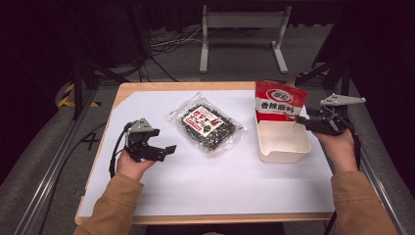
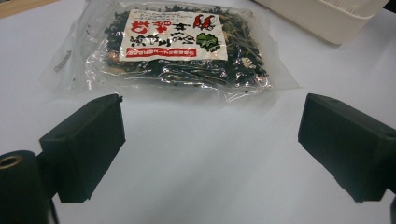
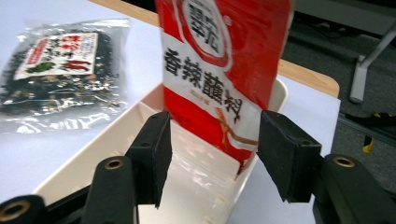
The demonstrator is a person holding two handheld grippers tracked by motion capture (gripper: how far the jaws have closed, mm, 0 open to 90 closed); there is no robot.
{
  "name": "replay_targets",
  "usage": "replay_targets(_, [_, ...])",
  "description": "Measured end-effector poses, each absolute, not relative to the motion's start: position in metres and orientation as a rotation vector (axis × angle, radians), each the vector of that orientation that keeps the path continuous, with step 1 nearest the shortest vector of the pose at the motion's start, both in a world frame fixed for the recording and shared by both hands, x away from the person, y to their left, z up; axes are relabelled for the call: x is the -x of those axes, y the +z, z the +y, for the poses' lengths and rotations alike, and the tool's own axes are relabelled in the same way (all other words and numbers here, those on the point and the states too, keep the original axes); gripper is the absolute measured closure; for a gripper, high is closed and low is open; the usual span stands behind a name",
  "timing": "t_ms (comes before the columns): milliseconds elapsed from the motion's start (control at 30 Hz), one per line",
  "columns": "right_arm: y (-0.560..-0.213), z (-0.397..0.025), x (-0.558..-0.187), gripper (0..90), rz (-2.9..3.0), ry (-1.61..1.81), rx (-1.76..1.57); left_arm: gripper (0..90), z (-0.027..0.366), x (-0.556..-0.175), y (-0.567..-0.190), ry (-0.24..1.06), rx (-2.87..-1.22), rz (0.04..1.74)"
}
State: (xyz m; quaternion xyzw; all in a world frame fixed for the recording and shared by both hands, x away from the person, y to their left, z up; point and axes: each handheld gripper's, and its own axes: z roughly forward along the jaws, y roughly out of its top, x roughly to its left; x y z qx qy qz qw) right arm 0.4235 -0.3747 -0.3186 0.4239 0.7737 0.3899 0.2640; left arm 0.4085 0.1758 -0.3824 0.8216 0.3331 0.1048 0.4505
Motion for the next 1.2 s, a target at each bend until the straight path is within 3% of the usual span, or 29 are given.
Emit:
replay_targets(167, [-0.316, -0.364, -0.404, 44.1, 2.105, 1.096, -1.090, 9.5, 0.175, -0.410, -0.382, 0.256, -2.038, 0.827])
replay_targets(267, [-0.317, -0.357, -0.394, 44.2, 2.118, 1.118, -1.057, 17.6, 0.176, -0.412, -0.382, 0.183, -2.031, 0.814])
replay_targets(633, [-0.332, -0.332, -0.369, 42.1, 2.174, 1.238, -0.940, 21.5, 0.180, -0.412, -0.381, 0.122, -2.009, 0.842])
replay_targets(1000, [-0.329, -0.318, -0.359, 41.3, 2.206, 1.259, -0.844, 17.7, 0.182, -0.417, -0.377, 0.200, -2.037, 0.990])
replay_targets(1200, [-0.326, -0.310, -0.352, 43.0, 2.214, 1.272, -0.797, 16.4, 0.187, -0.431, -0.377, 0.171, -2.003, 1.031])
